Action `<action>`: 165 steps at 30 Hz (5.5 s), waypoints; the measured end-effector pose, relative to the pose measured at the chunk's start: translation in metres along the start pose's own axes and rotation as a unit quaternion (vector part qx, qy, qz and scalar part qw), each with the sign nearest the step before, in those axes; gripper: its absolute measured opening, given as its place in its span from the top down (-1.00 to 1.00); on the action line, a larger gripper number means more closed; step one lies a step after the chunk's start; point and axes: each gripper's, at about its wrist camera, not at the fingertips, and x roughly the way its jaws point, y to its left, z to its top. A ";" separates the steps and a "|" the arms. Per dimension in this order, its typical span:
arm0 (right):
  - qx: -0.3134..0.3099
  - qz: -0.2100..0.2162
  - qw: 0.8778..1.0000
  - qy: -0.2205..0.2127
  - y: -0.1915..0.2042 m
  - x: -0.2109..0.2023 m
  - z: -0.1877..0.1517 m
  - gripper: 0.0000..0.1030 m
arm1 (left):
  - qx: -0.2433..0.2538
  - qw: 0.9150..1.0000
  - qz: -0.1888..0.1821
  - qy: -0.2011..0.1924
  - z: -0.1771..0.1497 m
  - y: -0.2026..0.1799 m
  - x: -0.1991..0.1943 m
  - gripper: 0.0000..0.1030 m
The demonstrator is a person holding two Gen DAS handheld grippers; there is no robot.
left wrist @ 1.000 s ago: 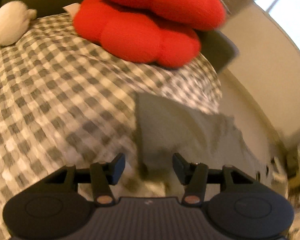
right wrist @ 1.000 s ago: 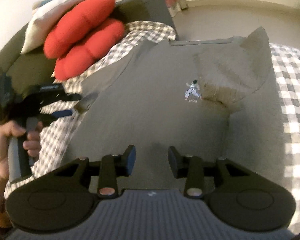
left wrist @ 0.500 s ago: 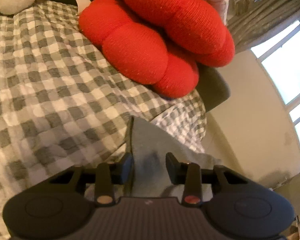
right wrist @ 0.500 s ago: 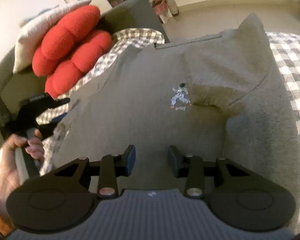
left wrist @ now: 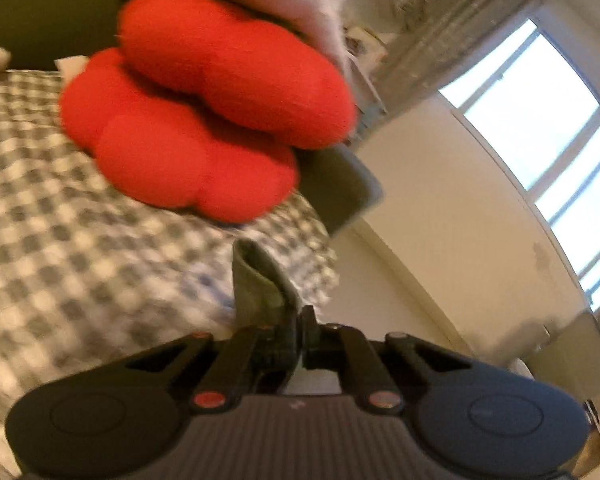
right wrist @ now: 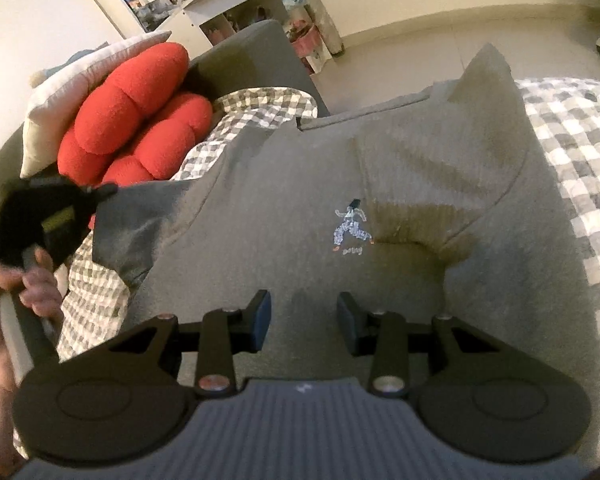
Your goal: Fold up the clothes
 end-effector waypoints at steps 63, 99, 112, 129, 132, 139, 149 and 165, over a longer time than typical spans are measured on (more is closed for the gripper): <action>0.151 0.128 0.972 0.123 0.000 -0.017 -0.035 0.05 | 0.303 0.897 0.069 0.316 -0.093 -0.001 -0.100 0.34; 0.195 0.148 0.963 0.111 0.020 -0.019 -0.055 0.84 | 0.463 0.848 0.022 0.257 -0.165 -0.029 -0.227 0.95; 0.086 0.042 0.989 0.109 0.011 -0.038 -0.048 0.67 | 0.481 0.804 -0.061 0.344 -0.192 -0.042 -0.205 0.77; 0.114 0.066 0.991 0.014 -0.012 -0.054 -0.001 0.11 | 0.370 0.909 0.014 0.191 -0.107 -0.066 -0.098 0.40; 0.123 0.088 0.988 0.008 -0.024 -0.047 0.020 0.11 | 0.362 0.914 0.026 0.178 -0.093 -0.071 -0.069 0.40; 0.138 0.132 0.982 -0.008 -0.049 -0.016 0.068 0.11 | 0.315 0.936 0.046 0.149 -0.066 -0.064 0.001 0.44; 0.141 0.156 0.978 0.015 -0.078 0.049 0.102 0.11 | 0.275 0.954 0.053 0.110 -0.048 -0.054 0.063 0.55; 0.098 0.154 0.983 -0.002 -0.070 0.086 0.114 0.85 | 0.283 0.954 0.036 0.090 -0.047 -0.059 0.093 0.58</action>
